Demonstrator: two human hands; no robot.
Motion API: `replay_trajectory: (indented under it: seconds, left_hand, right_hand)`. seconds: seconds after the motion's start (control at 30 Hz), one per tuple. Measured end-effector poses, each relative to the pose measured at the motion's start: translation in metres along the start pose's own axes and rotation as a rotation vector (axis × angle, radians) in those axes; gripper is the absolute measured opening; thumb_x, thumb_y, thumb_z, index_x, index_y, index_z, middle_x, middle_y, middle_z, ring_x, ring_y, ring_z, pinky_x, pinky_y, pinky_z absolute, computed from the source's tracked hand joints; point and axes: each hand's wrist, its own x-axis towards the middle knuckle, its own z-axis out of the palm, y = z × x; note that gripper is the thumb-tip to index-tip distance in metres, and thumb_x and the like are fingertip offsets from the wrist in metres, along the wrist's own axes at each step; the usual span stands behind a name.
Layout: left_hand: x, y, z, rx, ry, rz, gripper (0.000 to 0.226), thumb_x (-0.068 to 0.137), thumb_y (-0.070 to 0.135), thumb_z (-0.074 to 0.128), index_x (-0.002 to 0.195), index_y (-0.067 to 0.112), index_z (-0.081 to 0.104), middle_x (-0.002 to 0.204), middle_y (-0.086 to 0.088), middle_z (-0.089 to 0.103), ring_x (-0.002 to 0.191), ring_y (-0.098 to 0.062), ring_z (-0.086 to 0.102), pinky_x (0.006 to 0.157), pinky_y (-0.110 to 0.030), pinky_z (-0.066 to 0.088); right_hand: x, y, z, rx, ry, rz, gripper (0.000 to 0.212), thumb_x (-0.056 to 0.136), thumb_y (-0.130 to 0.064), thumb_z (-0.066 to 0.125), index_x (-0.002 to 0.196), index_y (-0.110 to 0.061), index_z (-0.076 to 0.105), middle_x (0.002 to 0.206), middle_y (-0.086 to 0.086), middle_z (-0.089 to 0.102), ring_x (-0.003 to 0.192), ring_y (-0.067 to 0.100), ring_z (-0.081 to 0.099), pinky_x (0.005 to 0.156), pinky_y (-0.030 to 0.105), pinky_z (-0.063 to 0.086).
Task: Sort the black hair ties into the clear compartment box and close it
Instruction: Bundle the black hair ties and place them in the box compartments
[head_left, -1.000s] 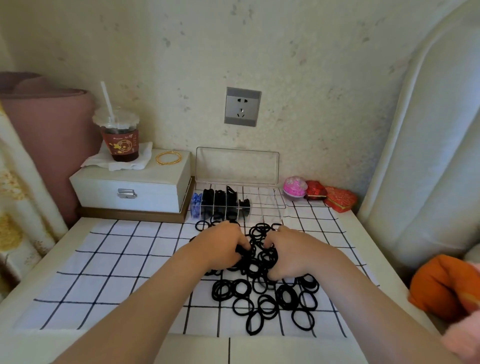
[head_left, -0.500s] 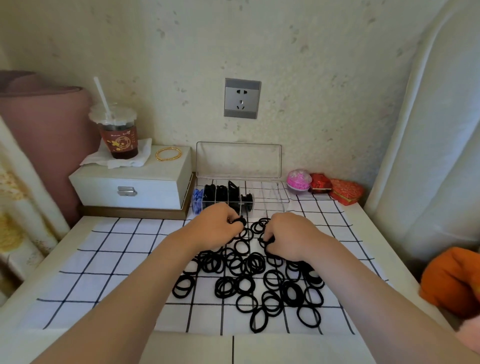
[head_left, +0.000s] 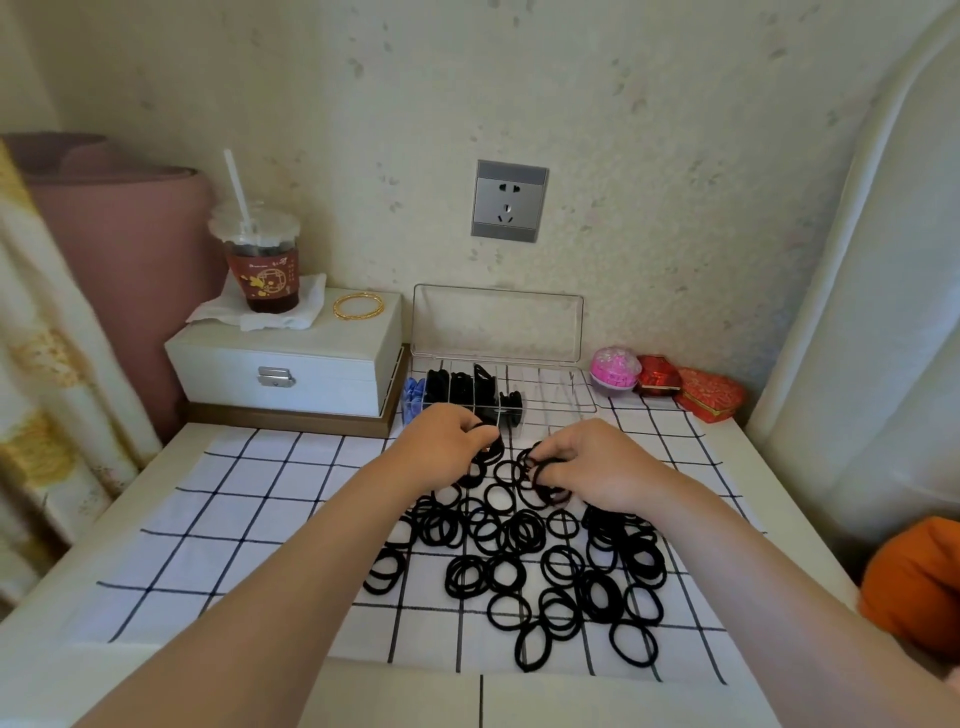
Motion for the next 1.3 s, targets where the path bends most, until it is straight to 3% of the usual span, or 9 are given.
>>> replay_trajectory:
  seconds: [0.07, 0.23, 0.3, 0.43, 0.53, 0.67, 0.77, 1.13, 1.3]
  left_hand:
    - [-0.001, 0.002, 0.0, 0.004, -0.004, 0.0, 0.042, 0.1, 0.036, 0.053, 0.062, 0.018, 0.05, 0.063, 0.0, 0.047, 0.059, -0.013, 0.046, 0.058, -0.026, 0.037]
    - [-0.003, 0.002, 0.002, 0.026, -0.102, -0.025, 0.039, 0.1, 0.04, 0.049, 0.089, 0.007, 0.068, 0.083, -0.009, 0.061, 0.076, -0.019, 0.055, 0.07, -0.029, 0.044]
    - [-0.004, 0.001, 0.004, 0.013, -0.113, -0.037, 0.041, 0.1, 0.042, 0.047, 0.081, 0.008, 0.06, 0.077, -0.008, 0.053, 0.071, -0.02, 0.05, 0.069, -0.032, 0.042]
    - [-0.003, 0.004, 0.003, -0.019, -0.059, -0.043, 0.035, 0.1, 0.042, 0.048, 0.083, 0.014, 0.057, 0.078, -0.008, 0.053, 0.072, -0.021, 0.053, 0.067, -0.031, 0.042]
    - [0.0, 0.003, 0.002, -0.076, 0.039, -0.047, 0.034, 0.099, 0.041, 0.051, 0.086, 0.012, 0.064, 0.081, -0.011, 0.063, 0.08, -0.032, 0.067, 0.07, -0.03, 0.049]
    - [0.0, 0.005, 0.005, -0.247, 0.029, -0.072, 0.041, 0.098, 0.038, 0.055, 0.095, 0.001, 0.072, 0.091, -0.005, 0.074, 0.074, -0.011, 0.072, 0.083, -0.035, 0.059]
    - [-0.002, 0.011, 0.008, -0.461, -0.083, -0.111, 0.031, 0.099, 0.034, 0.055, 0.102, 0.008, 0.073, 0.094, -0.005, 0.075, 0.078, -0.008, 0.071, 0.071, -0.021, 0.059]
    - [-0.005, 0.012, 0.004, -0.637, -0.321, -0.13, 0.041, 0.087, 0.041, 0.07, 0.113, 0.01, 0.069, 0.113, -0.004, 0.071, 0.098, -0.015, 0.07, 0.08, -0.026, 0.058]
    - [-0.006, 0.004, -0.01, -0.656, -0.43, -0.12, 0.017, 0.095, 0.019, 0.064, 0.106, 0.006, 0.068, 0.095, -0.002, 0.072, 0.094, -0.012, 0.069, 0.082, -0.024, 0.056]
  right_hand:
    - [0.002, 0.003, 0.003, -0.236, -0.011, -0.013, 0.025, 0.083, -0.025, 0.074, 0.108, -0.028, 0.078, 0.104, -0.014, 0.073, 0.095, 0.008, 0.067, 0.092, 0.027, 0.053]
    - [0.003, 0.003, 0.007, -0.59, -0.011, -0.093, 0.022, 0.075, -0.035, 0.075, 0.097, -0.035, 0.078, 0.102, -0.009, 0.063, 0.097, 0.015, 0.058, 0.084, 0.035, 0.053]
    - [0.003, 0.0, 0.003, -0.632, 0.062, -0.151, 0.015, 0.079, -0.033, 0.074, 0.093, -0.029, 0.078, 0.11, -0.006, 0.059, 0.107, 0.017, 0.051, 0.091, 0.037, 0.048]
    - [-0.001, -0.012, -0.005, -0.253, 0.194, -0.187, 0.005, 0.086, -0.031, 0.072, 0.082, -0.031, 0.07, 0.104, -0.011, 0.065, 0.1, 0.012, 0.059, 0.091, 0.031, 0.047]
    - [-0.007, -0.021, -0.009, 0.103, 0.15, -0.113, 0.009, 0.089, -0.025, 0.069, 0.085, -0.023, 0.076, 0.084, -0.002, 0.076, 0.073, 0.015, 0.07, 0.07, 0.03, 0.057]
    - [-0.012, -0.028, -0.006, 0.324, 0.021, -0.049, 0.01, 0.092, -0.016, 0.067, 0.096, -0.013, 0.076, 0.086, 0.007, 0.078, 0.06, 0.016, 0.064, 0.052, 0.029, 0.051]
    - [-0.009, -0.028, -0.004, 0.403, 0.017, 0.007, 0.011, 0.091, -0.014, 0.067, 0.097, -0.008, 0.075, 0.087, 0.013, 0.076, 0.058, 0.018, 0.063, 0.051, 0.03, 0.052]
    - [-0.003, -0.028, 0.003, 0.268, 0.144, 0.113, 0.016, 0.085, -0.027, 0.072, 0.088, -0.012, 0.07, 0.056, 0.007, 0.066, 0.046, 0.018, 0.059, 0.046, 0.027, 0.052]
    - [-0.005, -0.026, -0.006, 0.563, -0.04, 0.141, 0.017, 0.086, -0.019, 0.076, 0.096, -0.007, 0.069, 0.078, 0.004, 0.067, 0.051, 0.016, 0.057, 0.046, 0.027, 0.05]
